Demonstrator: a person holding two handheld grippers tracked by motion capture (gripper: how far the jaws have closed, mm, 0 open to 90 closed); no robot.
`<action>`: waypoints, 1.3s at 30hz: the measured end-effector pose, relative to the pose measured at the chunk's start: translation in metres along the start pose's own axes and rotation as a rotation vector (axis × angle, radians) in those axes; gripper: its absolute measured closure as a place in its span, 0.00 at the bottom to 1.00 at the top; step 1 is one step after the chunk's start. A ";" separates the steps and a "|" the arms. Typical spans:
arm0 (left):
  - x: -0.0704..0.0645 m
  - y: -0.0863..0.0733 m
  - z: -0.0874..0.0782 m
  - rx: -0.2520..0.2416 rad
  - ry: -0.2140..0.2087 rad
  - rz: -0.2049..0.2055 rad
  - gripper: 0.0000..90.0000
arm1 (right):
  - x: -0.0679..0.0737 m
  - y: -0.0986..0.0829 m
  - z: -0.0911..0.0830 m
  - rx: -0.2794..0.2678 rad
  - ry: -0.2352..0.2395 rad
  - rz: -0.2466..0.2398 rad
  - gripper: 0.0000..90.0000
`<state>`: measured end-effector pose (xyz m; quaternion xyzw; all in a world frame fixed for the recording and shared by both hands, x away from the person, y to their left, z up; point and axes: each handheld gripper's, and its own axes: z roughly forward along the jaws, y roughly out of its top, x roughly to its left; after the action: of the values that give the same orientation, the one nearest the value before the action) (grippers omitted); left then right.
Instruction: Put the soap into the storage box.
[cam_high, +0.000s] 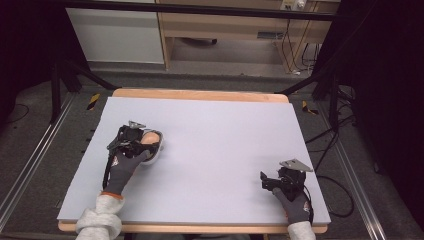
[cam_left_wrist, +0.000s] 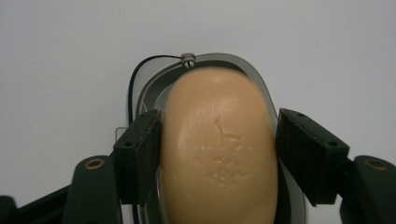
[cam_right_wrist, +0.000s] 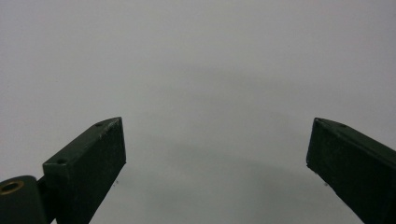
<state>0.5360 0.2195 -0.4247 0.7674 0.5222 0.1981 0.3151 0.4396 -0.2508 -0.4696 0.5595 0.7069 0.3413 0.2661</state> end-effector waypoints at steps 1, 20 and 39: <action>0.000 0.000 0.000 0.001 0.002 0.001 0.36 | 0.000 0.000 0.000 0.000 0.000 0.000 0.06; -0.012 -0.004 -0.020 -0.074 -0.036 0.033 0.33 | 0.000 0.000 0.000 -0.001 -0.004 -0.001 0.06; -0.014 -0.034 -0.059 -0.157 -0.090 0.044 0.32 | 0.000 0.000 -0.001 -0.007 -0.009 -0.004 0.06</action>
<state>0.4706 0.2319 -0.4050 0.7597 0.4732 0.2109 0.3929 0.4392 -0.2513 -0.4691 0.5589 0.7054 0.3407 0.2720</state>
